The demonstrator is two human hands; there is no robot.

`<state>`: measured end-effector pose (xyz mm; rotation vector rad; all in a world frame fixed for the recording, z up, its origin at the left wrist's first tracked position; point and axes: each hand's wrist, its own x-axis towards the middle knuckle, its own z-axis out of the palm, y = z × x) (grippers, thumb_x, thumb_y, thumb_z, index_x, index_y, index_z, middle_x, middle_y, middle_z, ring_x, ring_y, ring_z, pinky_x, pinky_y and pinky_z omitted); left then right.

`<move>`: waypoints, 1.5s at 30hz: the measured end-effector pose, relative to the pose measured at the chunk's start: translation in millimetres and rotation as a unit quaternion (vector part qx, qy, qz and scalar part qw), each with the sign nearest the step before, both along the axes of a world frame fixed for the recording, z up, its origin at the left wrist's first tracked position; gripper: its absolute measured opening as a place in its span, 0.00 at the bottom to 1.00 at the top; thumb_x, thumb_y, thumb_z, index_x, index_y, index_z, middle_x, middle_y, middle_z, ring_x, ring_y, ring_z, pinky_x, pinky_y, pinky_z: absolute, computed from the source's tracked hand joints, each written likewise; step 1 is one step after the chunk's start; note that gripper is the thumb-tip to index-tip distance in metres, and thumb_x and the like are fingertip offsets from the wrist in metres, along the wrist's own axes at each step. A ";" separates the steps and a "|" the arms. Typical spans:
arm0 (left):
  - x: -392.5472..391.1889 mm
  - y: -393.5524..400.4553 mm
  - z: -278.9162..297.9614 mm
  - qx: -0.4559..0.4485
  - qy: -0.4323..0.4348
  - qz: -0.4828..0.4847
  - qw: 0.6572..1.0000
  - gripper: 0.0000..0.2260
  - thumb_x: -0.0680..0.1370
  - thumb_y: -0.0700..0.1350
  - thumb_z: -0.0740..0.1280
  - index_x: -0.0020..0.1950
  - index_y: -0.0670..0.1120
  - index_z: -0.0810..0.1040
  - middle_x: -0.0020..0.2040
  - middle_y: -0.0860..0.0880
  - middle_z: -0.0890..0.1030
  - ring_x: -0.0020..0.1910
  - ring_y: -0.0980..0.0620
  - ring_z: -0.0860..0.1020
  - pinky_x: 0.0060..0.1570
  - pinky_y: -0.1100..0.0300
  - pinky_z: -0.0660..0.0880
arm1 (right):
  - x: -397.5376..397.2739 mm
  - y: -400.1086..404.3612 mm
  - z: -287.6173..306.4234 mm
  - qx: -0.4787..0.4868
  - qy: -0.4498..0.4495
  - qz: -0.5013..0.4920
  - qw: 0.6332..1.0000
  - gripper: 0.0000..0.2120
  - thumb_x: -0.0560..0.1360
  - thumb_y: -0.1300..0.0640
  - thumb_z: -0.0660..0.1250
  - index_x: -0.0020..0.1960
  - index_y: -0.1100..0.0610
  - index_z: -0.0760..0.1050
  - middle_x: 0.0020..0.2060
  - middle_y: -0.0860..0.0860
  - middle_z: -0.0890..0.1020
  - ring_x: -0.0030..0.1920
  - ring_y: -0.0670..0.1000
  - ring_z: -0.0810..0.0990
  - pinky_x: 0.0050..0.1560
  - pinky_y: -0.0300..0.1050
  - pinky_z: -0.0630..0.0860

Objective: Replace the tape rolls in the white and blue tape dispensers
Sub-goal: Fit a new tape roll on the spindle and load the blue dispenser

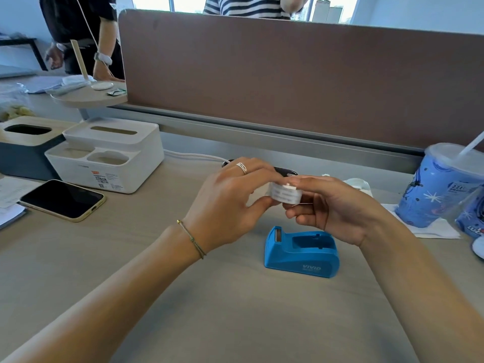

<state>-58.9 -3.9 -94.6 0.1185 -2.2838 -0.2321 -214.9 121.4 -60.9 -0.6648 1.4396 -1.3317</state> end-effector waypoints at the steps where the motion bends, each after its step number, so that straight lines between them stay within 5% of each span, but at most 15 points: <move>1: 0.0 1.2 1.7 0.030 0.005 -0.002 1.000 0.13 0.74 0.45 0.76 0.56 0.44 0.84 0.51 0.49 0.85 0.48 0.51 0.81 0.44 0.61 0.79 | 0.0 -0.7 -0.3 0.007 0.017 -0.003 1.000 0.12 0.75 0.50 0.70 0.50 0.58 0.84 0.39 0.57 0.87 0.33 0.51 0.86 0.33 0.39 0.82; 3: -1.0 3.5 5.6 0.133 0.013 0.010 0.991 0.11 0.72 0.46 0.77 0.53 0.46 0.85 0.46 0.53 0.85 0.44 0.55 0.81 0.41 0.62 0.80 | -2.1 -1.4 -3.9 -0.007 0.133 -0.037 0.990 0.14 0.79 0.47 0.65 0.52 0.56 0.83 0.41 0.57 0.88 0.37 0.53 0.88 0.36 0.42 0.83; 6: -3.3 2.2 6.9 0.272 -0.013 0.043 0.961 0.11 0.70 0.47 0.78 0.51 0.49 0.86 0.42 0.58 0.84 0.43 0.59 0.82 0.42 0.69 0.79 | -5.8 0.5 -5.3 -0.111 0.373 -0.093 0.916 0.07 0.79 0.52 0.68 0.51 0.52 0.84 0.42 0.48 0.88 0.44 0.47 0.87 0.40 0.38 0.83; 10: -5.2 1.2 4.8 0.345 -0.055 0.010 0.937 0.10 0.69 0.47 0.79 0.50 0.50 0.86 0.42 0.55 0.86 0.42 0.57 0.84 0.43 0.69 0.79 | -2.2 1.2 -5.3 -0.129 0.455 0.004 0.881 0.14 0.71 0.57 0.77 0.53 0.44 0.82 0.46 0.42 0.86 0.49 0.42 0.85 0.48 0.34 0.82; 15: -6.6 -0.4 2.9 0.399 -0.098 0.010 0.912 0.12 0.73 0.53 0.74 0.51 0.48 0.83 0.43 0.50 0.86 0.41 0.54 0.84 0.42 0.60 0.83 | -1.8 -0.3 -9.7 -0.137 0.471 -0.019 0.872 0.16 0.69 0.59 0.79 0.49 0.40 0.81 0.44 0.41 0.86 0.48 0.43 0.85 0.48 0.34 0.82; 19: -4.8 3.5 6.0 0.532 -0.169 0.013 0.830 0.30 0.78 0.67 0.52 0.44 0.42 0.79 0.40 0.43 0.86 0.37 0.49 0.83 0.32 0.56 0.77 | -6.4 5.3 -10.2 -0.138 0.468 -0.042 0.872 0.15 0.68 0.58 0.80 0.49 0.43 0.82 0.44 0.42 0.86 0.46 0.42 0.85 0.46 0.33 0.82; 26: -9.9 11.3 -0.6 0.610 -0.134 -0.072 0.778 0.18 0.83 0.54 0.58 0.47 0.41 0.76 0.36 0.46 0.80 0.35 0.51 0.79 0.29 0.62 0.70 | -8.3 5.1 -9.4 -0.161 0.449 -0.033 0.878 0.14 0.67 0.60 0.81 0.49 0.49 0.82 0.45 0.47 0.86 0.46 0.46 0.87 0.46 0.37 0.83; 31: -10.1 12.6 3.4 0.575 -0.128 -0.048 0.807 0.15 0.84 0.47 0.59 0.41 0.42 0.76 0.33 0.47 0.78 0.32 0.52 0.77 0.29 0.61 0.68 | -13.7 11.1 -8.7 -0.148 0.466 -0.020 0.872 0.16 0.68 0.59 0.80 0.51 0.47 0.81 0.46 0.47 0.86 0.47 0.45 0.85 0.47 0.35 0.83; 35: -14.1 24.4 1.1 0.462 -0.175 0.017 0.870 0.17 0.82 0.46 0.63 0.34 0.46 0.77 0.32 0.50 0.78 0.29 0.60 0.73 0.27 0.72 0.68 | -19.7 32.7 -14.9 -0.098 0.492 0.001 0.865 0.17 0.68 0.56 0.80 0.53 0.43 0.80 0.46 0.42 0.84 0.48 0.41 0.83 0.48 0.34 0.82; 39: -24.6 40.1 -4.4 0.338 -0.214 0.091 0.912 0.14 0.79 0.47 0.64 0.36 0.44 0.80 0.36 0.49 0.82 0.31 0.60 0.74 0.28 0.71 0.67 | -29.1 56.1 -23.6 -0.051 0.505 -0.015 0.862 0.15 0.68 0.55 0.80 0.51 0.43 0.82 0.45 0.39 0.84 0.49 0.40 0.82 0.50 0.37 0.82; 45: -36.6 55.1 -7.8 0.295 -0.186 0.104 0.931 0.11 0.80 0.51 0.62 0.44 0.50 0.82 0.47 0.51 0.78 0.49 0.52 0.76 0.49 0.56 0.75 | -28.7 69.7 -29.9 -0.050 0.507 -0.018 0.860 0.13 0.68 0.55 0.80 0.50 0.43 0.83 0.45 0.37 0.85 0.49 0.40 0.83 0.52 0.42 0.83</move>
